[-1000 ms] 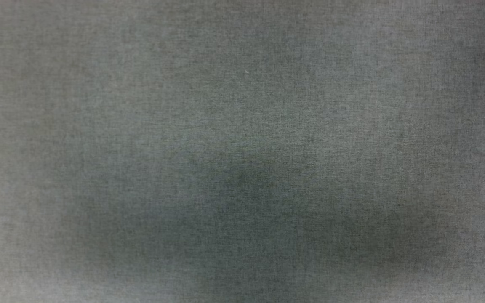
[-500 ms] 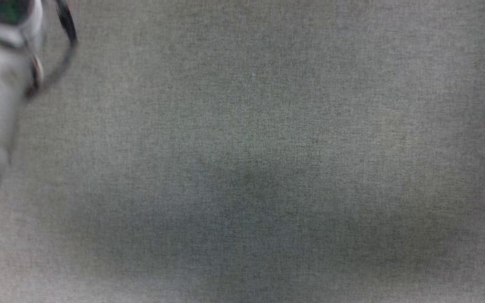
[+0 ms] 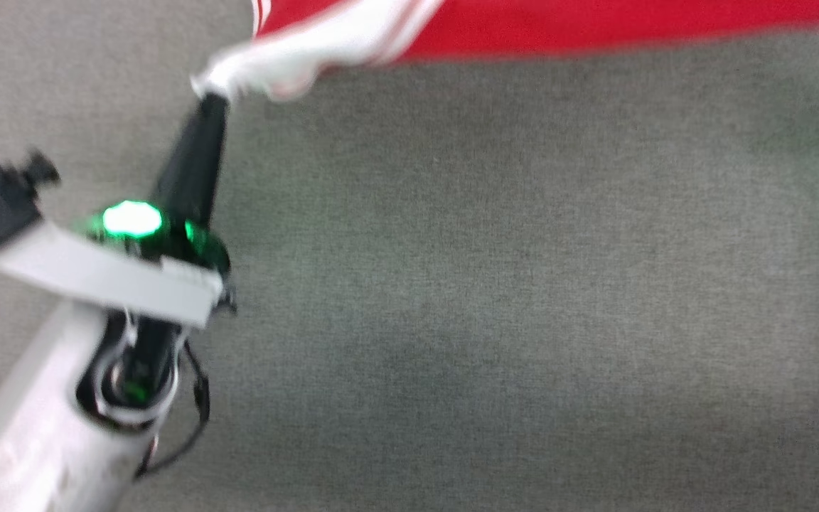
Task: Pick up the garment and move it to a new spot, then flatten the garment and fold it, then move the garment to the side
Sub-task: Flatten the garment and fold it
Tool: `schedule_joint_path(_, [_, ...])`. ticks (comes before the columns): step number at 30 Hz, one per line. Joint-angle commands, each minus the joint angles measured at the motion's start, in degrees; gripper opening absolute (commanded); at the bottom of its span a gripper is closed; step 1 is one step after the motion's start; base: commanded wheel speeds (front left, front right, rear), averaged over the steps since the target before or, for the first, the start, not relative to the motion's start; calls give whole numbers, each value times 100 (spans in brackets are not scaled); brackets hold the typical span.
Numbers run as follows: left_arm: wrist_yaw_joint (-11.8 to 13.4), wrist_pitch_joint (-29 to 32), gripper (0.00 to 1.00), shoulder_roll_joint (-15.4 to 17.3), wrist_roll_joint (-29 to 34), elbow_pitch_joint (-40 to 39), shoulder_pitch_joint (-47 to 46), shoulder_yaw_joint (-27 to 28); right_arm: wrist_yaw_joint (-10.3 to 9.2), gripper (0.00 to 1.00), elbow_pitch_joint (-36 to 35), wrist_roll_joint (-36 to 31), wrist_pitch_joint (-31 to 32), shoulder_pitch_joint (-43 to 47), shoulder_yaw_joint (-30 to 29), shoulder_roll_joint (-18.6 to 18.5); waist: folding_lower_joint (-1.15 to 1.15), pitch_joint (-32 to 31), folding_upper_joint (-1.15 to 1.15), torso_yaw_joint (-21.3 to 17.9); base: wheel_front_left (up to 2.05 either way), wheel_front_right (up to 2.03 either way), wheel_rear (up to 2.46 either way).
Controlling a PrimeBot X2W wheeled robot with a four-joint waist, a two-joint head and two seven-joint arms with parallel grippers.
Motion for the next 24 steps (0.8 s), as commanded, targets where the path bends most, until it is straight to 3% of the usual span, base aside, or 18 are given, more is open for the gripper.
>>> schedule_joint_path(1, [1, 3, 0, 32, 102, -132, 330, 39, -9, 0, -287, 4, 146, 413, -173, 25, 0, -313, 0, -2, 0, 0, 0])
schedule_joint_path(11, [1, 3, 0, 120, 417, -1042, 2098, 187, -9, 0, -1973, -131, 1045, 2302, -1079, 646, 0, -756, 0, -53, 0, 0, 0])
schedule_joint_path(18, [1, 3, 0, 180, 594, -1760, 2903, 360, -9, 0, -2822, -104, 1315, 3164, -1522, 1033, 0, -891, 0, -74, 0, 0, 0])
schedule_joint_path(24, [22, 2, 0, 217, 798, -2373, 3858, 832, -9, 0, -3496, -82, 1487, 3907, -1934, 1331, 0, -977, 0, -100, 0, 0, 0])
